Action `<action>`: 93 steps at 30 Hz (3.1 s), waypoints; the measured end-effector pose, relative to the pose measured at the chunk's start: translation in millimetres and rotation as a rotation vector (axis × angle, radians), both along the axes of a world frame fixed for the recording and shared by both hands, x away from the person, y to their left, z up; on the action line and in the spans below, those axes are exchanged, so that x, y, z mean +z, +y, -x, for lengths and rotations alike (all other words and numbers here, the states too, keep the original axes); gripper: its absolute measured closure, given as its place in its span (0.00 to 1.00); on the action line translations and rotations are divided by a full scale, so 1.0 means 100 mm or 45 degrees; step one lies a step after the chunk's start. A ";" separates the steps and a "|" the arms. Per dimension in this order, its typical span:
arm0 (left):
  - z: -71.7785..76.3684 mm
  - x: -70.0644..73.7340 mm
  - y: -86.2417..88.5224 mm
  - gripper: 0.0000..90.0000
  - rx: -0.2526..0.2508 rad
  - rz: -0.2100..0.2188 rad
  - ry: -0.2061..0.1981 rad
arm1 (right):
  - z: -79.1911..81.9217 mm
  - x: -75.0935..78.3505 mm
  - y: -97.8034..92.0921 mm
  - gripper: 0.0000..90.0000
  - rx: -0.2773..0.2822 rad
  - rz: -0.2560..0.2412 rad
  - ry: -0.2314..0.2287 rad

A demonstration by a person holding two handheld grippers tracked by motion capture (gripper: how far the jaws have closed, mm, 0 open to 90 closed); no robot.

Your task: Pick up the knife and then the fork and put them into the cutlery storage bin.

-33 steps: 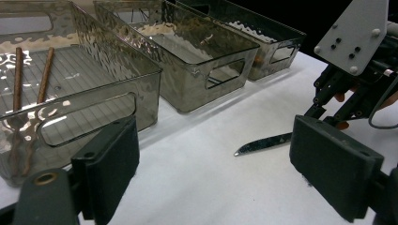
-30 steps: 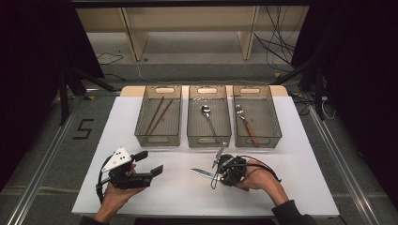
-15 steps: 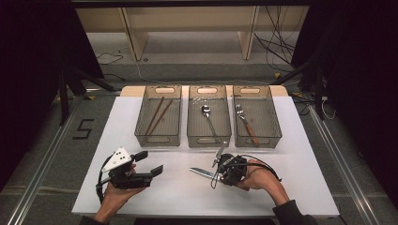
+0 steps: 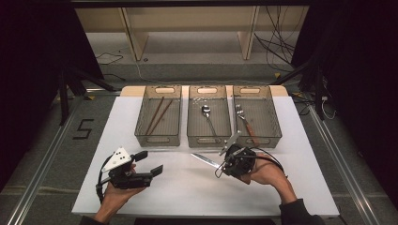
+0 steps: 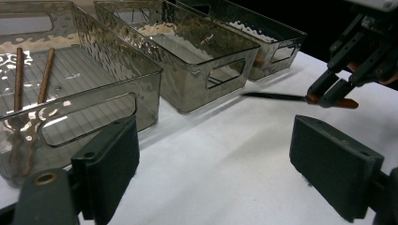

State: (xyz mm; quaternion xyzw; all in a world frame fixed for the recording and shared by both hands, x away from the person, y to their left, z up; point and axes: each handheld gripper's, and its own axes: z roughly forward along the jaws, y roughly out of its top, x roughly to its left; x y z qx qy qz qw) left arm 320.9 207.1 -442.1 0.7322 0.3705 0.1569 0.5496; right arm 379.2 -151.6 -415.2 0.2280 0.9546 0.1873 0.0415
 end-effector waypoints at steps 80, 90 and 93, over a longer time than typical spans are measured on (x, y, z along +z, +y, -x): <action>-0.01 0.00 0.02 0.18 0.008 0.015 -0.004 | -1.46 0.37 -1.01 0.86 -0.876 -0.183 -0.183; 0.00 0.00 0.02 0.18 0.008 0.018 -0.003 | -1.49 0.25 -1.01 0.86 -0.904 -0.159 -0.171; 0.00 0.00 0.02 0.18 0.008 0.020 -0.001 | -1.50 0.20 -1.03 0.86 -0.909 -0.158 -0.155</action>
